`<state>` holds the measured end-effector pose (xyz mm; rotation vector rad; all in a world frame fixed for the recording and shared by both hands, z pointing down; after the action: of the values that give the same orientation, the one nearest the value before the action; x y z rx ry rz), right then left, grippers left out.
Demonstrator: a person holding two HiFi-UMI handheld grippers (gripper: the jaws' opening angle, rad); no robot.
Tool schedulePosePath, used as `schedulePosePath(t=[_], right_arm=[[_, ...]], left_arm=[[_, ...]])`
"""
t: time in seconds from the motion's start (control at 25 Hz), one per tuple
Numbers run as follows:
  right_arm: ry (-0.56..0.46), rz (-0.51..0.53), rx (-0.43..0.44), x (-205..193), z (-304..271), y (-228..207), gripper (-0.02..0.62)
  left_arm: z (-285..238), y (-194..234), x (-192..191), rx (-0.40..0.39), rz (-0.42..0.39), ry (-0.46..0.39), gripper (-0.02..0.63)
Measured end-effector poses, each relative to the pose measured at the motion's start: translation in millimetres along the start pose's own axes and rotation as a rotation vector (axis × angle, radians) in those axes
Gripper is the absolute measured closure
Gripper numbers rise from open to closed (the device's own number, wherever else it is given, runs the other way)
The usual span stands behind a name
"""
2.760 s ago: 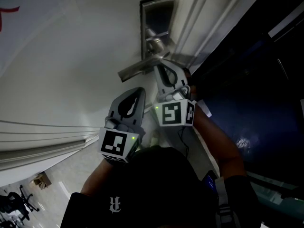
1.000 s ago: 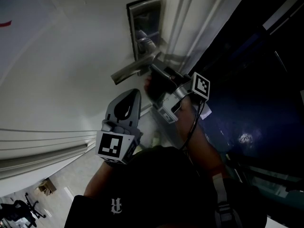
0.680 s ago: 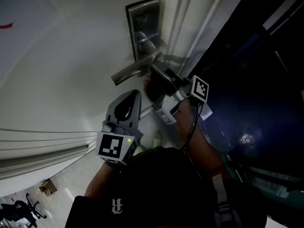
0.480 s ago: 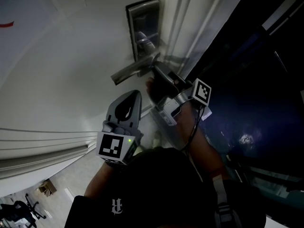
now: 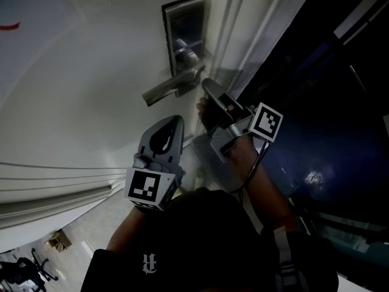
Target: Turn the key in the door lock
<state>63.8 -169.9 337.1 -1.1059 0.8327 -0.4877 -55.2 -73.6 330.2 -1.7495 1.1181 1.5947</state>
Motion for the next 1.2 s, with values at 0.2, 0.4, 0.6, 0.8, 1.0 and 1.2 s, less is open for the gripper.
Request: schedulePosePath(t=[0.2, 0.4, 0.6, 0.8, 1.0, 1.2], right_arm=[[0.111, 0.584, -0.187, 7, 1, 19, 0.509], [0.228, 1.237, -0.354, -5, 1, 36, 0.509], [0.325, 1.754, -0.447, -28, -6, 37, 0.509], [0.327, 2.265, -0.550, -42, -14, 32, 0.509], [0.360, 2.536, -0.605, -49, -21, 17, 0.509], [0.341, 2.635, -0.634, -46, -29, 11, 0.509]], left_arm=[[1, -2, 1, -0.001, -0.003, 0.003, 0.600], [2, -2, 4, 0.006, -0.016, -0.006, 0.600], [2, -2, 3, 0.009, -0.018, 0.000, 0.600], [4, -1, 4, 0.020, -0.022, 0.004, 0.600], [5, 2, 5, 0.028, -0.026, -0.005, 0.600], [6, 6, 4, 0.040, -0.013, -0.006, 0.600]])
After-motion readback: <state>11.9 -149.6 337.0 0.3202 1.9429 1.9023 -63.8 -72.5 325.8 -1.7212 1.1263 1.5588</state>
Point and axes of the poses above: the fingertips, and each gripper's own axes: z backward along the fingers, y to its left, x out of its top, the point moved 4 cm from there along z, backward along the fingers, and after that the axes turned 8 degrees about y, right-handed, at the moved point
